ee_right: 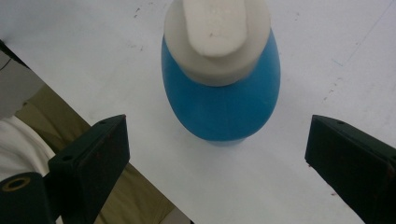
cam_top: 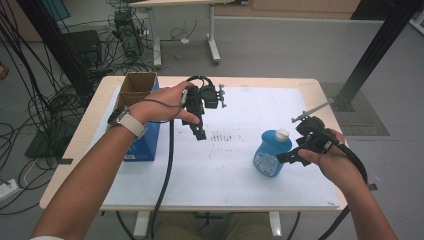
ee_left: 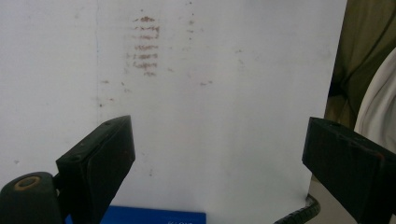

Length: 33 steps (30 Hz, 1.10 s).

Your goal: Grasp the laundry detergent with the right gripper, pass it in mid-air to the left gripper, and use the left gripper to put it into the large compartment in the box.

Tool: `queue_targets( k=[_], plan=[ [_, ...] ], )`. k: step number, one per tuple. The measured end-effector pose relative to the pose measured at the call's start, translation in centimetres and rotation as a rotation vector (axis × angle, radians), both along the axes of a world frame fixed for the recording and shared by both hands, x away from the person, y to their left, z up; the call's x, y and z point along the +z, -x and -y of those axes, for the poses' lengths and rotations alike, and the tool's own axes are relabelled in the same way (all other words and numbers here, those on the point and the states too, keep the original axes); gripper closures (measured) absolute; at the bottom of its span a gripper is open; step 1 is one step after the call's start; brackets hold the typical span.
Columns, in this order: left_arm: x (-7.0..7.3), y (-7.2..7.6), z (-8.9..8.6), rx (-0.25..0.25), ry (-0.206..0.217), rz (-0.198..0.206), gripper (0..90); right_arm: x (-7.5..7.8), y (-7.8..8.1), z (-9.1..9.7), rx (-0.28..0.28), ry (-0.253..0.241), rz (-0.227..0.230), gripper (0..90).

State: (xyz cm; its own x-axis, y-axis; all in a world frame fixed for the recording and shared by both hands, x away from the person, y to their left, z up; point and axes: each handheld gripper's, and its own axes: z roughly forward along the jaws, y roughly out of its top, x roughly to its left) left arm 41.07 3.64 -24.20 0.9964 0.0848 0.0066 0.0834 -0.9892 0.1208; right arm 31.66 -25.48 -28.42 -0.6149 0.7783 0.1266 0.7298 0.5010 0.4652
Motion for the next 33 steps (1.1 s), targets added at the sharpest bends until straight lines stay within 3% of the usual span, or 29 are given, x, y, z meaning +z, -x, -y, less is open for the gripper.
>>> queue_targets(
  k=[33],
  plan=[
    [-0.01,0.02,-0.13,0.004,0.01,0.003,9.7,-0.37,0.01,-0.28,0.007,0.0,0.012,6.8]
  ],
)
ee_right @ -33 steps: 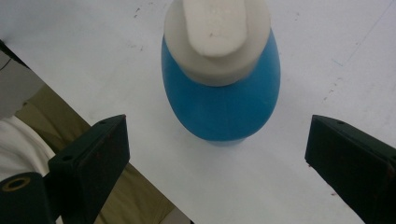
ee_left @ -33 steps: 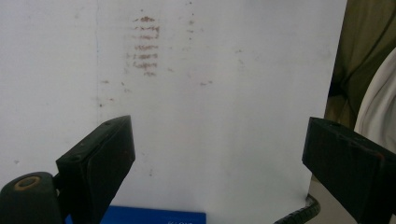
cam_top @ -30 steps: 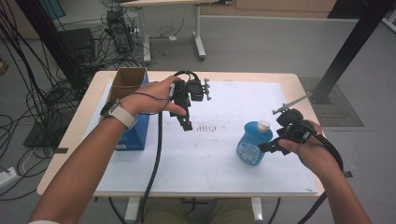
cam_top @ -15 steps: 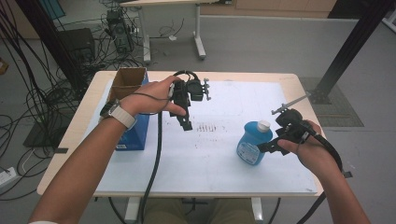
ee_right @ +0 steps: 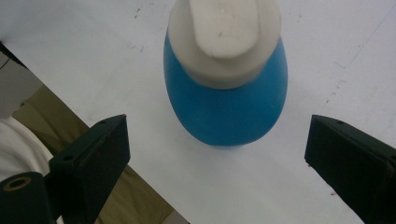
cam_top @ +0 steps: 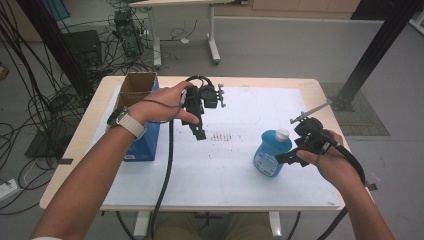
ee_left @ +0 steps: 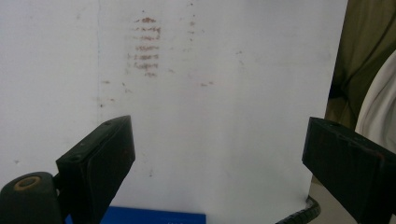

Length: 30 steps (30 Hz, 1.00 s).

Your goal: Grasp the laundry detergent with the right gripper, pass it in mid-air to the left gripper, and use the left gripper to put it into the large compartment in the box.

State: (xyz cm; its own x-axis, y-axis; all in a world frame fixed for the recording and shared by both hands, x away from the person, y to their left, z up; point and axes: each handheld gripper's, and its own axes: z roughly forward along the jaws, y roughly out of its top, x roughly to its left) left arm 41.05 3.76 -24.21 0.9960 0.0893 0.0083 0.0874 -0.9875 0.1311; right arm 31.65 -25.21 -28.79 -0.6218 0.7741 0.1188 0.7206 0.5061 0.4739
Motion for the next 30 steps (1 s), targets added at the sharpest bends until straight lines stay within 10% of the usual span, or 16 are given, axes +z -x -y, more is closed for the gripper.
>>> queue_targets(
  k=[30],
  plan=[
    [-0.7,0.0,0.1,0.001,0.005,-0.011,9.8,-2.1,-0.4,0.1,-0.018,-0.029,0.034,8.5]
  ],
)
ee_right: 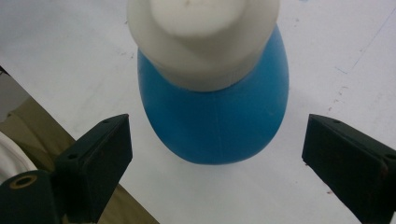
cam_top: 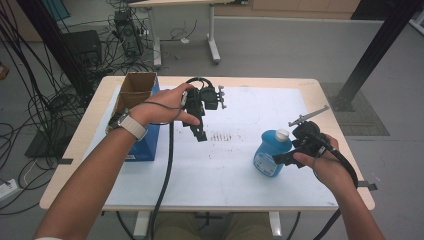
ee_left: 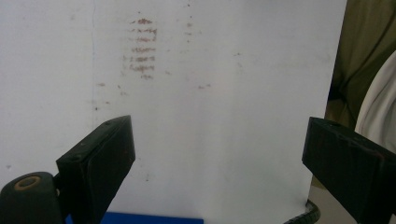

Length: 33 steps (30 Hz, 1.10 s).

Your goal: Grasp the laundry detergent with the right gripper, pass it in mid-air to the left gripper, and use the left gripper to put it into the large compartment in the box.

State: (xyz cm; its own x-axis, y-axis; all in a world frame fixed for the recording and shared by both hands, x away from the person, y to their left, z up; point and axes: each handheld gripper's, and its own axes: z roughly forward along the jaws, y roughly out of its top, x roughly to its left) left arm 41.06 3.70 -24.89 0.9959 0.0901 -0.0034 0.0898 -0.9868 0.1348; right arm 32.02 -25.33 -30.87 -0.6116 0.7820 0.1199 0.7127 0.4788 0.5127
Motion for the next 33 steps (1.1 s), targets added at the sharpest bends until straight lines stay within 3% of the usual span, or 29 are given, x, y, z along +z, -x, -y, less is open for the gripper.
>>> queue_targets(
  k=[14,25,33],
  plan=[
    [-0.3,-0.1,-0.1,0.005,0.003,-0.005,9.8,-0.7,-0.1,-0.1,0.019,-0.012,0.038,10.4],
    [-0.4,-0.1,-0.2,0.004,0.002,-0.008,9.8,-1.3,0.0,-0.4,0.01,-0.032,0.041,12.2],
    [-0.4,-0.1,-0.2,0.006,0.006,-0.01,9.8,-1.6,0.2,-0.2,-0.002,-0.045,0.069,14.9]
  ],
)
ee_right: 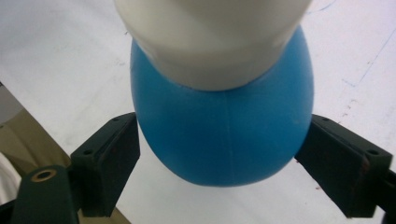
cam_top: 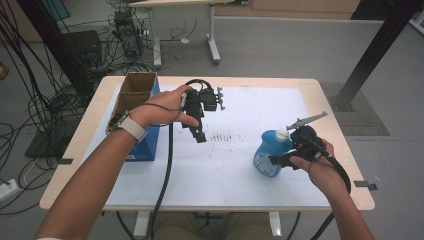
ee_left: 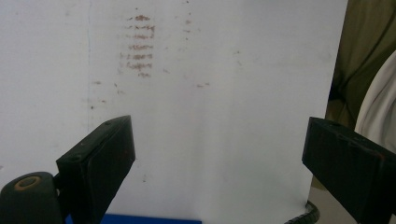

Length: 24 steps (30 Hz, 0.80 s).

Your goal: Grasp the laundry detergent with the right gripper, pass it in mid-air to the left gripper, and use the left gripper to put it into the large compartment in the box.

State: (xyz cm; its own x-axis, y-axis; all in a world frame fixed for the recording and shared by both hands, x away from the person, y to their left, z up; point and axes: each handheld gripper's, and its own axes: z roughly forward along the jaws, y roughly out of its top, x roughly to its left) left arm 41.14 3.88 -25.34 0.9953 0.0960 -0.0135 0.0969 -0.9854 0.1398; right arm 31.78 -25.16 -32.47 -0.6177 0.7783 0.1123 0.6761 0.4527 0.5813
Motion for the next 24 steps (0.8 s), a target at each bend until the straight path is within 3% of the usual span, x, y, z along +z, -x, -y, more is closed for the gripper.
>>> queue_targets(
  k=[24],
  plan=[
    [-0.24,0.02,-0.09,0.002,0.003,-0.003,9.7,-0.68,0.34,0.17,-0.009,-0.023,0.051,18.2]
  ],
)
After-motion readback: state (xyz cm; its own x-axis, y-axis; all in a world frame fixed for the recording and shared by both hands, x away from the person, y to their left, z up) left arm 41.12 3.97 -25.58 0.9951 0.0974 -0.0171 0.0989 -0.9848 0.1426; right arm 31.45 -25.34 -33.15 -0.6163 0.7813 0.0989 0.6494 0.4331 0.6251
